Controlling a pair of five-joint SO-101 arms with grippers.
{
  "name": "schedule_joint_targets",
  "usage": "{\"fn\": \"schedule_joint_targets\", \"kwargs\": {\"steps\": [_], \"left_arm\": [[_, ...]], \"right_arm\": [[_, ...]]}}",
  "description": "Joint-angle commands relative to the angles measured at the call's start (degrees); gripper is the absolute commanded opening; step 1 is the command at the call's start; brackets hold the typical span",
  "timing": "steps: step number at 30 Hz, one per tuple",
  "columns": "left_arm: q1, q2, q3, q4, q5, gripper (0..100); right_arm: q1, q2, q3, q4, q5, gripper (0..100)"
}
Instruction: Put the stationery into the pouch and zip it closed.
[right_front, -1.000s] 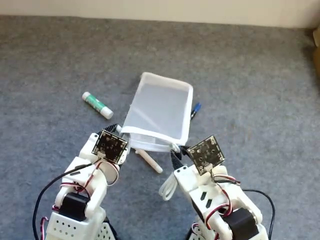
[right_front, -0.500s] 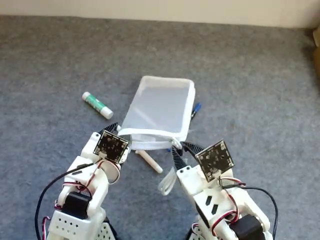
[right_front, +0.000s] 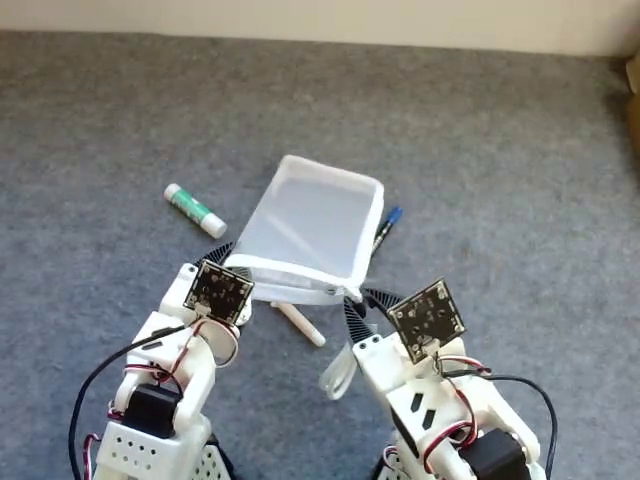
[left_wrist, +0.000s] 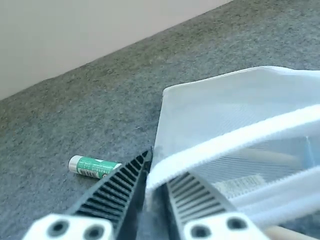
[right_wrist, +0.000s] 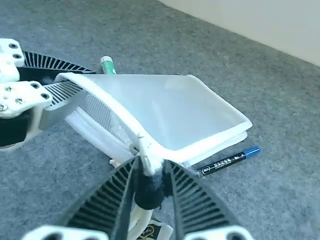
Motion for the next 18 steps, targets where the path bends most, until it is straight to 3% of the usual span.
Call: {"fn": "schedule_joint_targets", "kwargs": {"steps": [1,8,12,18], "left_arm": [[1.63,-0.4,-4.53,2.55,-0.62,1],[1.45,-0.4,-11.47,12.92,-0.53,1],[0.84,-0.4,-12.53,13.19,-0.44,1],[-6.37,-0.31,-16.22,12.92,1.58,1]], "right_arm": [[0.48,-0.4,-3.47,-0.31,0.35,2.9],[4.26,-0.31,-3.38,0.22,-4.57,27.7],[5.05,-0.31,-3.47,1.27,-4.4,28.3],[5.05,-0.31,-3.38,2.24,-4.31,28.3]]}}
